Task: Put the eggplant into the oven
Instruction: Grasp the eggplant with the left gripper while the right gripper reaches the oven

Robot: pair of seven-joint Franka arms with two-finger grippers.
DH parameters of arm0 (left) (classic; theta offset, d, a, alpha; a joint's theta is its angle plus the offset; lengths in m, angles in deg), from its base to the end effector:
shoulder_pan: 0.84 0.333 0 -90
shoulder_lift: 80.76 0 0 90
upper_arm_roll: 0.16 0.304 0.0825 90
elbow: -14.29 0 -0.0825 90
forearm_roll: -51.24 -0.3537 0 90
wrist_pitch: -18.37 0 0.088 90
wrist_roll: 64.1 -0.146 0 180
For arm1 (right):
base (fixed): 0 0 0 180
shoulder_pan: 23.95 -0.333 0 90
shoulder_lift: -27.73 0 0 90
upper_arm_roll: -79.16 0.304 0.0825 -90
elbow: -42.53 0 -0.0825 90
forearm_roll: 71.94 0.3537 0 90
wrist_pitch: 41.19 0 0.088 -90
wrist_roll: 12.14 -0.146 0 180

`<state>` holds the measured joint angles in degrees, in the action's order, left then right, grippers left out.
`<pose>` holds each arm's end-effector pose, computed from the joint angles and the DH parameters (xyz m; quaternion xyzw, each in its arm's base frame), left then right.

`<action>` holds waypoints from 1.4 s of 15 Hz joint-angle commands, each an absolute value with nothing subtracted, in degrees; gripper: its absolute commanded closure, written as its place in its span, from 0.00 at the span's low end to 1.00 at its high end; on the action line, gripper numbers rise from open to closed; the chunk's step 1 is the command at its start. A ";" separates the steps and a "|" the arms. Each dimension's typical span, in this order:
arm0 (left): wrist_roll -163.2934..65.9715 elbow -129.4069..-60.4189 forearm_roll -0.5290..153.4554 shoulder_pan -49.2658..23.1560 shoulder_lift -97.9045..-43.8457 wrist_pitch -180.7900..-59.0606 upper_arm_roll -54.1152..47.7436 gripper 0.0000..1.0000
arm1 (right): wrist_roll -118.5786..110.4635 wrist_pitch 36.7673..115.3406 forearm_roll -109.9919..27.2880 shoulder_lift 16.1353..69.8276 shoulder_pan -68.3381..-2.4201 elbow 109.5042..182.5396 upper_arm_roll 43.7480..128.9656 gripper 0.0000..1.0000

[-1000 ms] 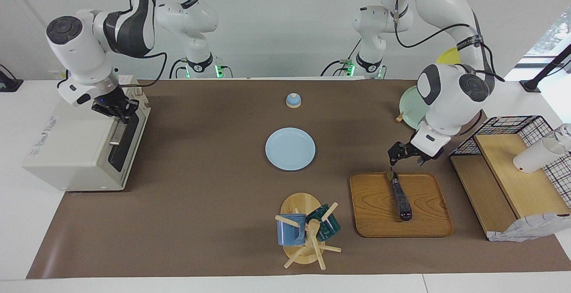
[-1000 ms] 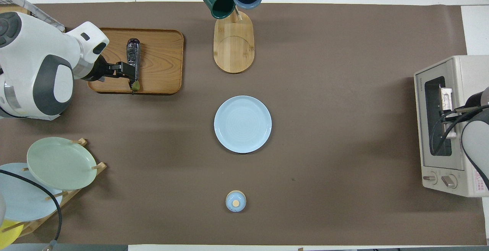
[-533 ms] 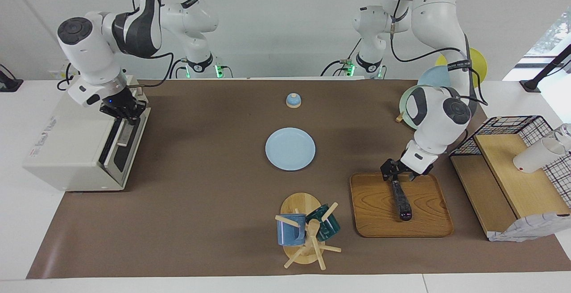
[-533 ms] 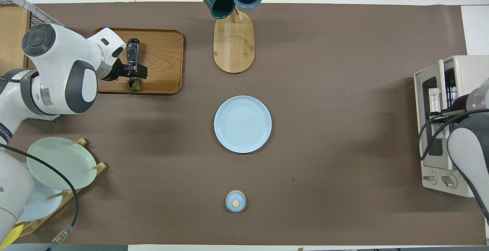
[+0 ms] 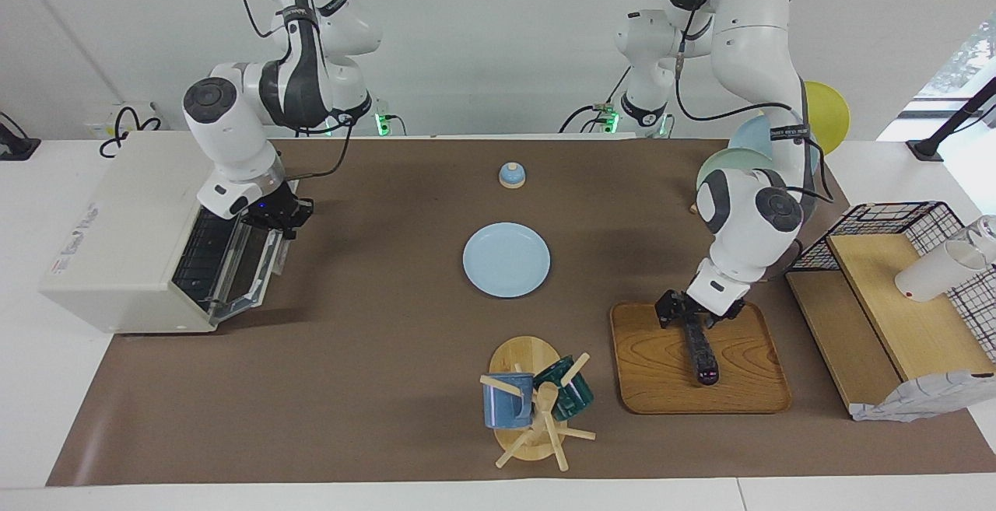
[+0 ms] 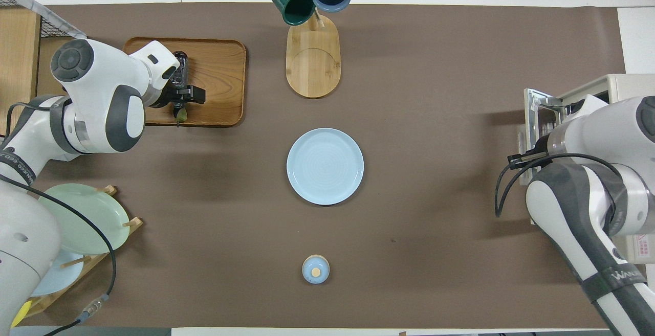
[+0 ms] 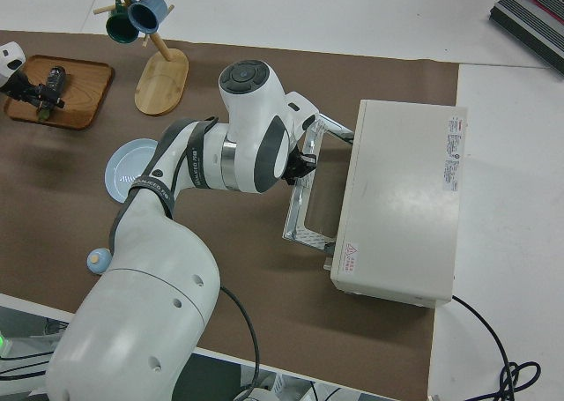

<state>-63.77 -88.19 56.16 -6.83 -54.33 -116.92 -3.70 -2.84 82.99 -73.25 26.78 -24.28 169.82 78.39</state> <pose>0.6311 -0.1069 0.2759 0.9963 -0.0473 0.0516 0.0500 0.4937 -0.0054 0.3460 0.9963 0.0838 -0.0196 0.0076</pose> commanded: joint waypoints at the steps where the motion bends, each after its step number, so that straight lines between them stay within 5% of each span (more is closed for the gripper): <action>1: -66.56 -88.72 56.25 -6.99 -54.39 -118.21 -3.06 0.00 | -2.21 89.40 -75.19 27.55 -22.37 173.48 77.31 1.00; 10: -67.27 -89.51 56.16 -7.17 -54.39 -118.12 -3.06 0.00 | -3.26 96.09 -69.93 35.20 -24.21 174.28 77.66 1.00; 13: -67.27 -89.51 56.16 -6.99 -54.39 -118.12 -3.06 0.36 | -5.11 95.39 -69.57 35.20 -25.62 173.76 77.66 1.00; 15: -67.27 -89.16 56.16 -6.73 -54.39 -117.16 -3.06 0.84 | -5.29 93.56 -69.05 35.02 -25.89 173.32 77.84 1.00; 16: -67.27 -88.73 56.16 -6.64 -54.39 -116.11 -3.06 1.00 | -5.90 90.59 -67.74 34.59 -26.93 171.66 78.01 1.00; 21: -67.27 -87.58 56.16 -6.46 -54.92 -113.91 -3.06 1.00 | -12.05 78.79 -66.67 34.14 -30.81 164.35 78.19 1.00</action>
